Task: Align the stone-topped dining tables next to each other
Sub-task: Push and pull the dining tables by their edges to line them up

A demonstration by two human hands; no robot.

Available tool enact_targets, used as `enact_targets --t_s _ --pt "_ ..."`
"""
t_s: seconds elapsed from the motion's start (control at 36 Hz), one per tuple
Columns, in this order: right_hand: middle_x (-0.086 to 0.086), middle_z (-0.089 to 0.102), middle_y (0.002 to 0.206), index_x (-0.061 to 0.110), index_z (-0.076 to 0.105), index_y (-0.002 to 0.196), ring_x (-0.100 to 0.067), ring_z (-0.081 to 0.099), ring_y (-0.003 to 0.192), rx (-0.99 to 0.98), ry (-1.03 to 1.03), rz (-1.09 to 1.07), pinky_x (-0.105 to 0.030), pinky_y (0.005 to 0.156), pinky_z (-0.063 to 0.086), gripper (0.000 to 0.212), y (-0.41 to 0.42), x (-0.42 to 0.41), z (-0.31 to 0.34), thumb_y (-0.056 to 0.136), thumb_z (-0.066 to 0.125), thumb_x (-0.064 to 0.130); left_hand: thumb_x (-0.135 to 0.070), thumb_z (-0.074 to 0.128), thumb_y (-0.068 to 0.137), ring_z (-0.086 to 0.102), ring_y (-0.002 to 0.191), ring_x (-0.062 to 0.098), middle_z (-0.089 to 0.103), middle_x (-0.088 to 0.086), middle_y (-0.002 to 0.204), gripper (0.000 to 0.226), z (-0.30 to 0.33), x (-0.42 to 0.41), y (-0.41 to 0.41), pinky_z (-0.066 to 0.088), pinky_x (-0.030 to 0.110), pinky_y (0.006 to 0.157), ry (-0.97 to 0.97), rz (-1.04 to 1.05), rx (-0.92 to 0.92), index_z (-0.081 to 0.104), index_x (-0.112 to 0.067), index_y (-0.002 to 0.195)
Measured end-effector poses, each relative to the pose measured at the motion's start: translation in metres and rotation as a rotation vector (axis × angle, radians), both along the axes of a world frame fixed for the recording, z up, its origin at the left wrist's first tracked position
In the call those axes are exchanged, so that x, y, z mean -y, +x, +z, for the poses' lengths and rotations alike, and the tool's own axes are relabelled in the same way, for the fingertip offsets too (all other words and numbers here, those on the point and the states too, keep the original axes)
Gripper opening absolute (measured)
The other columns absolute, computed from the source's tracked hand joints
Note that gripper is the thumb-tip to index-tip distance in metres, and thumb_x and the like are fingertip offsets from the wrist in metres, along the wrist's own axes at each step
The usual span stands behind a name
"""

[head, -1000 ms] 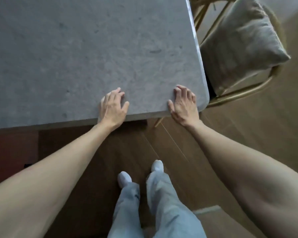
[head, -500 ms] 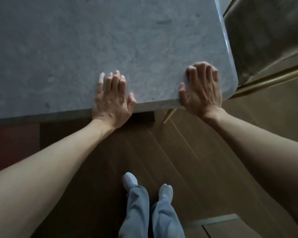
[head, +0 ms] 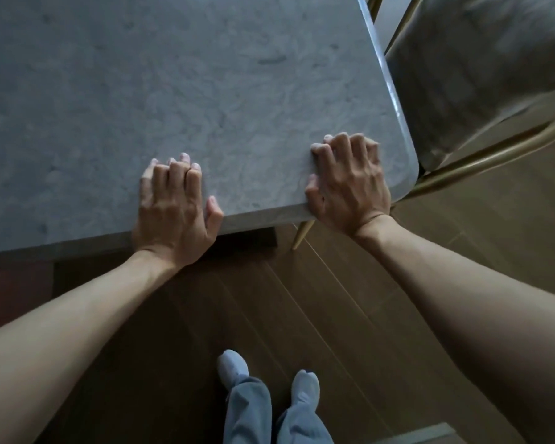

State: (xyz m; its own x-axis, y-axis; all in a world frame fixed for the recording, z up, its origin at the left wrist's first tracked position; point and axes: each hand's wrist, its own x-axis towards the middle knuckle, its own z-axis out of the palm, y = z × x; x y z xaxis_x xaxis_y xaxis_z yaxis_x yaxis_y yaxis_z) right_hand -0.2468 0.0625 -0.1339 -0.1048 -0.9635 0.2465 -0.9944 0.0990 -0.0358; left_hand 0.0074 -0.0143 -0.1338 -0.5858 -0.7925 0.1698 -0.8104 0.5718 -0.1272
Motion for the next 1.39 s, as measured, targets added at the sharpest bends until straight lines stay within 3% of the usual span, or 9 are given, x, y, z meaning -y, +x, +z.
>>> enact_targets --t_s 0.83,1.39 --pt "-0.018 0.056 0.110 0.005 0.058 0.111 -0.036 0.051 0.098 -0.056 -0.023 0.013 -0.045 0.087 0.037 0.042 -0.036 0.027 0.001 0.083 0.047 0.034 -0.030 0.038 0.090 0.048 0.108 0.047 0.051 0.030 0.124 0.050 0.004 0.008 -0.039 0.036 0.059 0.099 0.042 0.056 -0.026 0.048 0.007 0.121" --pt "-0.019 0.055 0.112 0.005 0.058 0.115 -0.038 0.051 0.101 -0.075 -0.042 0.036 -0.046 0.087 0.037 0.043 -0.058 0.042 -0.001 0.084 0.046 0.032 -0.029 0.036 0.092 0.049 0.111 0.048 0.051 0.031 0.124 0.048 0.000 0.015 -0.060 0.036 0.059 0.103 0.024 0.081 -0.065 0.049 0.007 0.120"
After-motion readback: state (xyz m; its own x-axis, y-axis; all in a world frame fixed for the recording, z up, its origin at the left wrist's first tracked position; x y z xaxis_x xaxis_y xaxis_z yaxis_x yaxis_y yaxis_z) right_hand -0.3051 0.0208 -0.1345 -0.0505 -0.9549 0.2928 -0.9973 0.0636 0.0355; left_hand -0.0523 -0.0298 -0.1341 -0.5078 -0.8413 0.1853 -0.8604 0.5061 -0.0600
